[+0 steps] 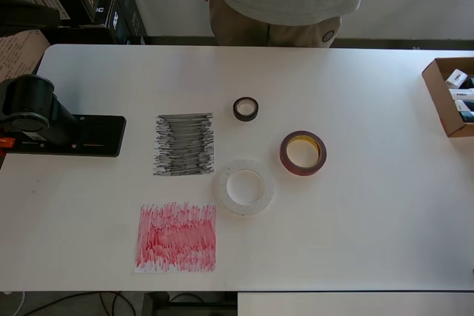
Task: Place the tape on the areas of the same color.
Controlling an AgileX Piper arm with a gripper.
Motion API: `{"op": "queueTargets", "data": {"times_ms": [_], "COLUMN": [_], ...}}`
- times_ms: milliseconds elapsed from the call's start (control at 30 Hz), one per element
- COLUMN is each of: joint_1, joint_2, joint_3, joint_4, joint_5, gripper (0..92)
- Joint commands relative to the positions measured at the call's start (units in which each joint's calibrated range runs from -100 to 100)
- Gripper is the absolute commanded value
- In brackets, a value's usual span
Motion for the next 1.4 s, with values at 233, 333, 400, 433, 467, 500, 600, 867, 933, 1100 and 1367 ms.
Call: {"op": "queueTargets", "data": {"times_ms": [233, 333, 400, 433, 467, 500, 600, 867, 933, 1100, 1367], "joint_1": [-0.85, -1.08, -1.48, -1.87, -2.03, -2.11, -2.11, -3.85, -4.79, -6.29, -7.56], "joint_2": [58.35, 63.77, 65.92, 66.39, 66.95, 67.33, 67.7, 68.26, 68.45, 67.61, 68.07], "joint_3": [-48.19, -51.09, -50.82, -50.55, -50.46, -50.46, -50.19, -42.01, -39.46, -35.1, -33.19], "joint_4": [30.11, 34.86, 36.56, 36.73, 36.82, 36.82, 36.82, 36.22, 36.05, 32.57, 28.5], "joint_5": [1.68, 1.51, 1.51, 1.51, 1.51, 1.51, 1.51, -1.11, -2.01, -2.82, -2.58], "gripper": [0.1, 0.1, 0.1, 0.1, 0.1, 0.1, 0.1, 0.1, 0.1, 0.1, 0.1]}}
